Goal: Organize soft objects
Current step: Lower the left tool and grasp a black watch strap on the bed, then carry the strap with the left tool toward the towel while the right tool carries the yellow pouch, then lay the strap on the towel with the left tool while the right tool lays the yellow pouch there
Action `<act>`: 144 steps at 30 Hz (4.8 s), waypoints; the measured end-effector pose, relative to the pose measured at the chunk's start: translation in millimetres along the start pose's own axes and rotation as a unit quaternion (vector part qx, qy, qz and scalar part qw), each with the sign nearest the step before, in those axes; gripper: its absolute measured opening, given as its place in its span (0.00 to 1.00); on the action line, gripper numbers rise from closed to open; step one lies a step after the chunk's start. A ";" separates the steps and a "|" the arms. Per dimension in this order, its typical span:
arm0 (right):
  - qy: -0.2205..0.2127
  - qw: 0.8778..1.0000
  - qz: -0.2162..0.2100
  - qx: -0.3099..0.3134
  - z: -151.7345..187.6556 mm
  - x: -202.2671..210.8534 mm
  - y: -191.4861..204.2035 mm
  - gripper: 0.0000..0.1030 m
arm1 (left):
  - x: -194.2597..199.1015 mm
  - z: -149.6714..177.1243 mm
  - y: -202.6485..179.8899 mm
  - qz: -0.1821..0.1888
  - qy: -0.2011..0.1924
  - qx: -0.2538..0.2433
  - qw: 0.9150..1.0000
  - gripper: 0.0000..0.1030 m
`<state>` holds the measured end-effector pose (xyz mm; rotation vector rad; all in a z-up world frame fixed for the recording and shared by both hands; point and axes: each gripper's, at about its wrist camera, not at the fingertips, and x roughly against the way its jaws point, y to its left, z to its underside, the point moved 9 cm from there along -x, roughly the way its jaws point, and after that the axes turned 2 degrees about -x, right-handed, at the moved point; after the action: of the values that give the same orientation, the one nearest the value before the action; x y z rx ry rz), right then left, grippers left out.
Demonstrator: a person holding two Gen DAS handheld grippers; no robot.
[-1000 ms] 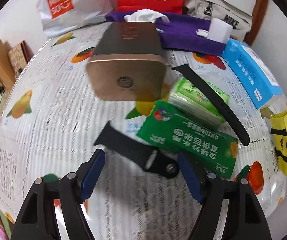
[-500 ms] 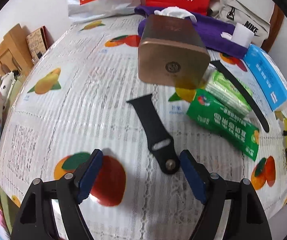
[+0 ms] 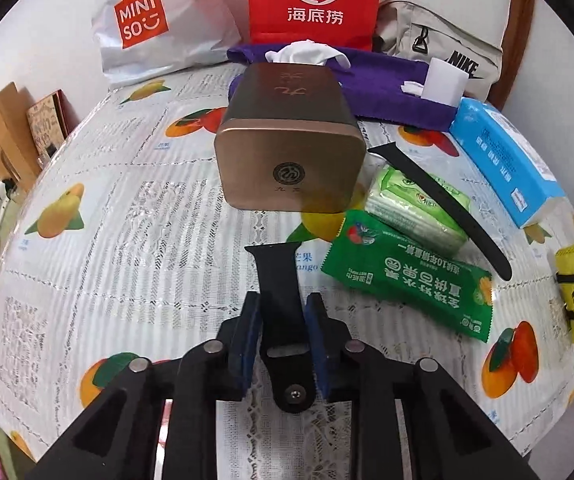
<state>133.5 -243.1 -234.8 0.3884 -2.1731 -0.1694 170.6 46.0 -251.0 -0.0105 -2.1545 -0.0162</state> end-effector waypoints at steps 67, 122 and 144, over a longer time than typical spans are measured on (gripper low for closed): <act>-0.109 0.994 0.010 0.013 -37.4 43.1 12.6 0.09 | 81.9 -27.0 -5.8 0.035 -0.104 0.025 0.994 0.19; -0.064 0.996 0.003 0.065 -301.2 -126.9 -0.7 0.09 | -34.0 -230.0 10.4 0.028 -0.064 0.035 0.997 0.19; -0.013 0.998 -0.007 0.060 -330.1 -185.9 -9.6 0.19 | -100.0 -254.7 -0.7 0.050 -0.011 0.036 0.998 0.20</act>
<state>504.2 -182.9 -184.4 0.4715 -2.2122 -0.0528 438.2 41.3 -194.1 -0.0780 -2.1732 0.1204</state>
